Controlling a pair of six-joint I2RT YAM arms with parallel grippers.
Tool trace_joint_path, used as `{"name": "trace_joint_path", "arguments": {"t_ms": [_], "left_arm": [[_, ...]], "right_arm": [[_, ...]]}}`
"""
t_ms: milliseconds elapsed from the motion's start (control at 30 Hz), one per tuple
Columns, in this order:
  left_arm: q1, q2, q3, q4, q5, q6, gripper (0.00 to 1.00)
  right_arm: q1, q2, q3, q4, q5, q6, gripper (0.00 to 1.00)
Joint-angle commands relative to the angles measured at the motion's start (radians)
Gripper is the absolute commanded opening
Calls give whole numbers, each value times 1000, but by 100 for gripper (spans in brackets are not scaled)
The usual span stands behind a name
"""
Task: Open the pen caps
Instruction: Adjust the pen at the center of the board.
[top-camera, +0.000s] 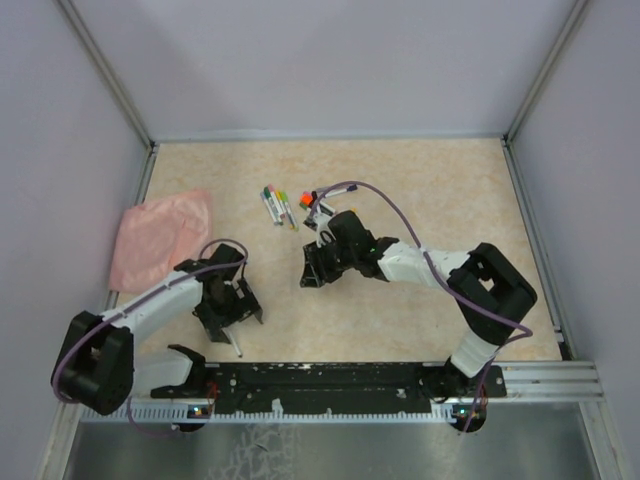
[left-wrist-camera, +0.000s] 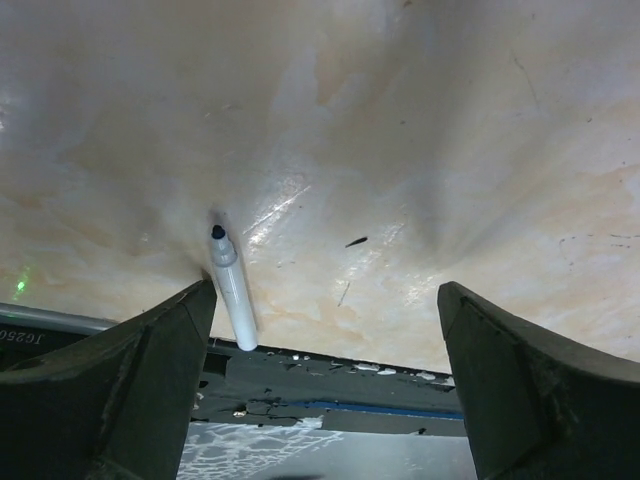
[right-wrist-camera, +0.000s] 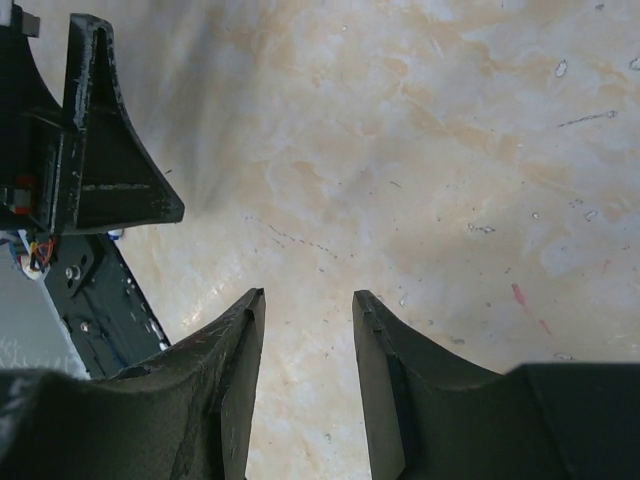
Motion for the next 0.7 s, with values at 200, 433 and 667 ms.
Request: {"name": "trace_joint_path", "arguments": {"t_ms": [200, 433, 667], "left_arm": [[-20, 28, 34, 123, 53, 31, 82], [-31, 79, 101, 188, 105, 80, 66], [-32, 73, 131, 178, 113, 116, 67]], "right_arm": [[-11, -55, -1, 66, -15, 7, 41], [-19, -37, -6, 68, -21, 9, 41], [-19, 61, 8, 51, -72, 32, 39]]}}
